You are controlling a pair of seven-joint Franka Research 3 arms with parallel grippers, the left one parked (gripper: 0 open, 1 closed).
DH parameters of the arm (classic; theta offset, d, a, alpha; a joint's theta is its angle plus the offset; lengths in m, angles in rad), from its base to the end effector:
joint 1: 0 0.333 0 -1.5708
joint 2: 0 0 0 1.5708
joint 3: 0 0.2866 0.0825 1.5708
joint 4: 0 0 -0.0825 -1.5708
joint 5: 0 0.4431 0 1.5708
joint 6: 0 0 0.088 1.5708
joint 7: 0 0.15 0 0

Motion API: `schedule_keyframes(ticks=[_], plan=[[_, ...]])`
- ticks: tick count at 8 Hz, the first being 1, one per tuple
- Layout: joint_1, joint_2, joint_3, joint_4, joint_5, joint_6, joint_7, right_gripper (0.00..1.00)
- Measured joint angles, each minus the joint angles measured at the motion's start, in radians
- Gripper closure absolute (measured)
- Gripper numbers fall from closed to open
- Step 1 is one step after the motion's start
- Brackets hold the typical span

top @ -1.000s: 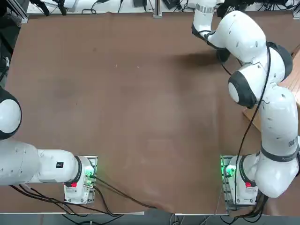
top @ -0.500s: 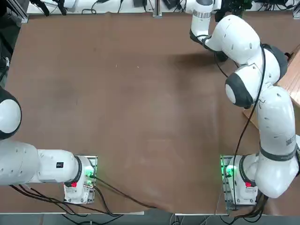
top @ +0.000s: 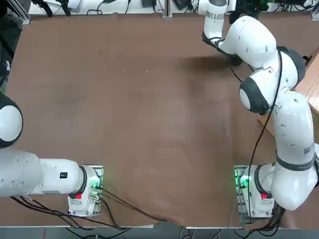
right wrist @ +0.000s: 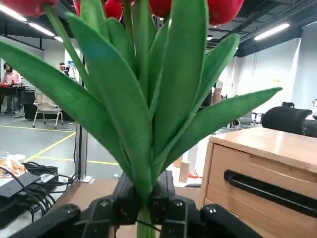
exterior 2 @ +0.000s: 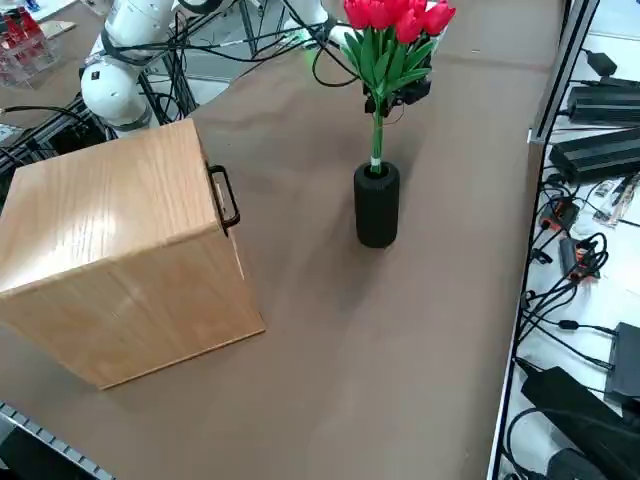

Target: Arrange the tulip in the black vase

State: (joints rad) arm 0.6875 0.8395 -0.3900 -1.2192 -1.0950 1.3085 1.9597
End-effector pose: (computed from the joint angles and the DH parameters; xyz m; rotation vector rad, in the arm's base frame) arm 0.7110 0.1399 0.3111 1.2489 -1.1927 1.1311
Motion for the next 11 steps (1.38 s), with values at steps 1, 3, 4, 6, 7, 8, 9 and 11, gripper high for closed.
schedule_keyframes(ticks=[1,3,4,6,7,8,9,11], plan=[[0.000,0.007,0.000,0.000,0.007,0.000,0.011,0.86],[-0.001,0.031,0.000,-0.001,0.013,0.001,0.034,0.86],[-0.001,0.043,0.001,-0.001,0.023,0.002,0.043,0.86],[0.001,0.049,0.003,-0.001,0.053,0.002,0.051,0.85],[0.002,0.049,0.004,0.000,0.068,0.002,0.052,0.81],[0.003,0.049,0.004,0.000,0.080,0.002,0.053,0.74],[0.002,0.049,0.004,0.000,0.085,0.002,0.053,0.64],[0.000,0.049,0.004,0.000,0.087,0.002,0.053,0.59]])
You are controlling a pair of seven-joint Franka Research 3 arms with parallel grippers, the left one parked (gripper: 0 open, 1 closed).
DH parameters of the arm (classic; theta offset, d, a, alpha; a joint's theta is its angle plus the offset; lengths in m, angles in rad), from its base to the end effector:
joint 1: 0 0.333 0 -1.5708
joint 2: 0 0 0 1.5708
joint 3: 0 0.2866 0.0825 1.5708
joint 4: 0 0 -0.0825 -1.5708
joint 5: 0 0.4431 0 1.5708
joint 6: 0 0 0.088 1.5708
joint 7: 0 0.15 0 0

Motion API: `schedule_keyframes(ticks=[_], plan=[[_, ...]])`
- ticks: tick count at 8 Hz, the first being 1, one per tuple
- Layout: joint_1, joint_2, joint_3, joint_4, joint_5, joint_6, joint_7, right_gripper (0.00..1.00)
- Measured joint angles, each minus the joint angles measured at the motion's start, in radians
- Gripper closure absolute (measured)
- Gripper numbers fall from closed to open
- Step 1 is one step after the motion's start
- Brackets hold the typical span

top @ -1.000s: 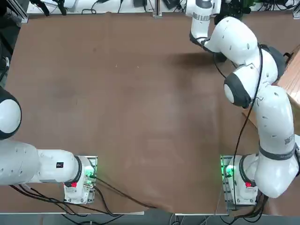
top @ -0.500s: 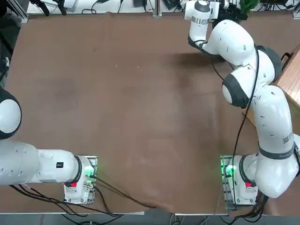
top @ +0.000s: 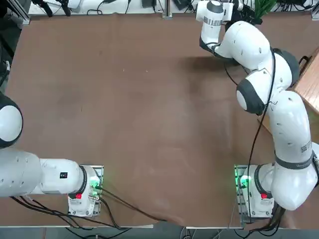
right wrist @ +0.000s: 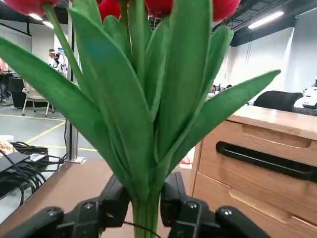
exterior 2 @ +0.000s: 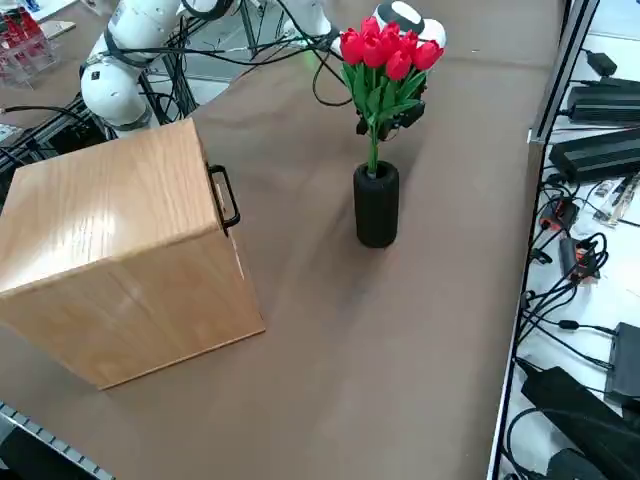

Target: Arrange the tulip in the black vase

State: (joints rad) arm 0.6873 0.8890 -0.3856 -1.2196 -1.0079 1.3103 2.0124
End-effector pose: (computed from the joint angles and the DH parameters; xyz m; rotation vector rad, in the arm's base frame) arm 0.7022 0.1415 0.2653 1.2602 -1.2351 1.0753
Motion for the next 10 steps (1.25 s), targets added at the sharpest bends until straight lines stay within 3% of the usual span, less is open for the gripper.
schedule_keyframes(ticks=[1,4,6,10], plan=[[-0.001,0.000,0.000,0.000,0.004,0.001,0.000,0.49],[-0.001,0.000,0.000,0.001,0.005,0.002,0.000,0.37],[0.000,-0.005,0.000,0.006,0.020,0.007,0.000,0.02],[0.012,-0.021,0.000,0.071,0.051,0.038,0.001,0.00]])
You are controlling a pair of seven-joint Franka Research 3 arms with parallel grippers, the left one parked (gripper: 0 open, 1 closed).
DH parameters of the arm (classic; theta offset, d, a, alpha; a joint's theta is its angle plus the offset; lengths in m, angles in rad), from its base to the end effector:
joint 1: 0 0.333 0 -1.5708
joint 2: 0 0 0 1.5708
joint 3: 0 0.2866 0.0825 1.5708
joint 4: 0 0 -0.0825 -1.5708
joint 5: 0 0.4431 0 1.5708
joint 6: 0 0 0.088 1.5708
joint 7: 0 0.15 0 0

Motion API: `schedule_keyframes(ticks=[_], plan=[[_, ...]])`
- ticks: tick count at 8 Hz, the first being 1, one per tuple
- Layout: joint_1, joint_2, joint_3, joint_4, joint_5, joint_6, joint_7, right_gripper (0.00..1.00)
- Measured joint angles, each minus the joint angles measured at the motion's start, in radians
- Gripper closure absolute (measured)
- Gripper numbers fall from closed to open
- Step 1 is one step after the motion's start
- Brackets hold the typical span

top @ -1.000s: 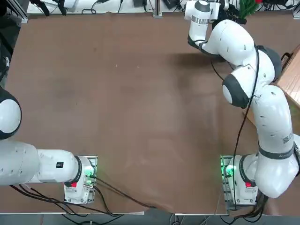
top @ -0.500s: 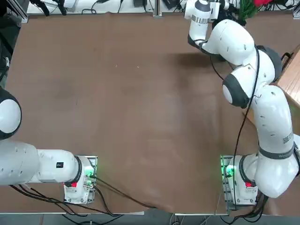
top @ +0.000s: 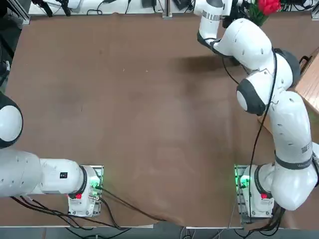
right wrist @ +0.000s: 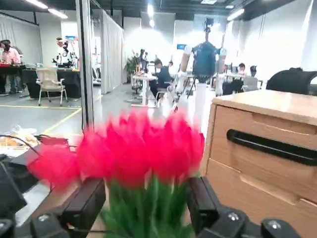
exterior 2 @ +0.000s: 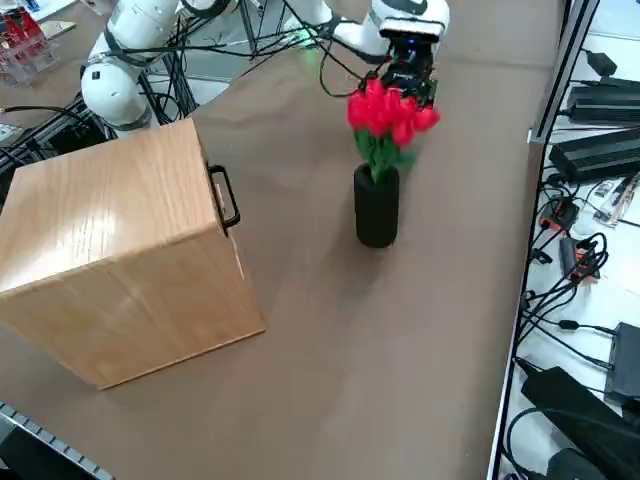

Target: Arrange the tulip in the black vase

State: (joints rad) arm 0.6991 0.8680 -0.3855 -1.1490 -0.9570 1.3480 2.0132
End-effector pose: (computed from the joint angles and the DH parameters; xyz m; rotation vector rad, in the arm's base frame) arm 0.7129 0.1700 0.2988 1.3439 -1.3357 1.1063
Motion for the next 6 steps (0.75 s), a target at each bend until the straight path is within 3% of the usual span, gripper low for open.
schedule_keyframes(ticks=[3,6], plan=[[0.000,-0.018,0.000,0.026,0.047,0.011,-0.007,0.00],[0.006,-0.049,0.000,0.079,0.167,0.021,-0.164,0.00]])
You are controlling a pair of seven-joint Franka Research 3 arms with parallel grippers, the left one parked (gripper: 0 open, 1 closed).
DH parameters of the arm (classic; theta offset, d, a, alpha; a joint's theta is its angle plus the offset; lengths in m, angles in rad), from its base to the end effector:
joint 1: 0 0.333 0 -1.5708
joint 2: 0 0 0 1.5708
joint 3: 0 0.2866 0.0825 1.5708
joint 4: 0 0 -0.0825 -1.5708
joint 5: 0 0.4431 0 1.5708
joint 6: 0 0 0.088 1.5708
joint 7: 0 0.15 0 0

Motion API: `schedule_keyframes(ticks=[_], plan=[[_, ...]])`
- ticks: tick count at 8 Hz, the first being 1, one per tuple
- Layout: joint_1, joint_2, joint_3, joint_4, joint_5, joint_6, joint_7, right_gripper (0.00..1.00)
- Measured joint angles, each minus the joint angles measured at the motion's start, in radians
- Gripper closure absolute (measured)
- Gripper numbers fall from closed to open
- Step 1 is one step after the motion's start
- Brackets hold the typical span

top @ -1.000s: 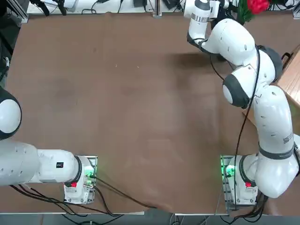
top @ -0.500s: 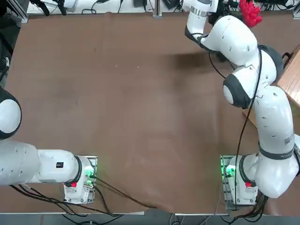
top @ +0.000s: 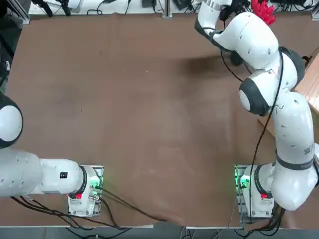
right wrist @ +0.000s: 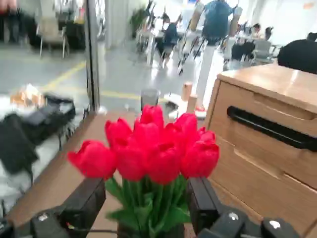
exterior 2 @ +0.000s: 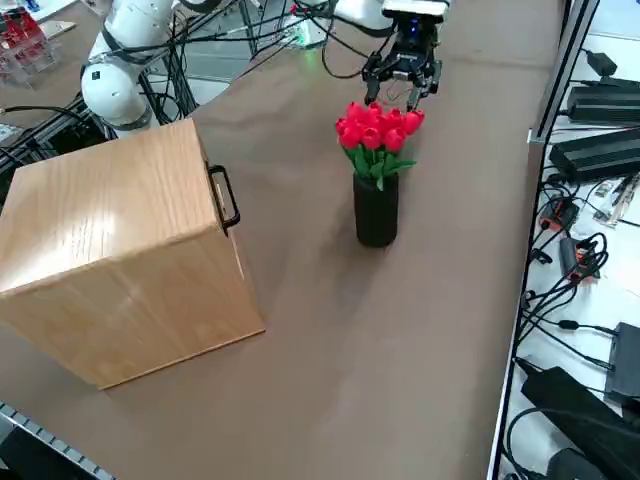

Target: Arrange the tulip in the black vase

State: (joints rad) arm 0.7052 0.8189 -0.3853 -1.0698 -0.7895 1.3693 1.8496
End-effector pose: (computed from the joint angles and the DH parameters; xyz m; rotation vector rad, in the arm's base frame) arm 0.7131 0.2000 0.3415 1.5720 -1.3955 0.9261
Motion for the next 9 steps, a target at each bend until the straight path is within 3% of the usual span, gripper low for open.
schedule_keyframes(ticks=[7,9], plan=[[0.001,-0.085,-0.003,0.087,0.351,0.098,-0.739,0.00],[-0.034,-0.113,-0.011,0.094,0.459,0.123,-0.963,0.00]])
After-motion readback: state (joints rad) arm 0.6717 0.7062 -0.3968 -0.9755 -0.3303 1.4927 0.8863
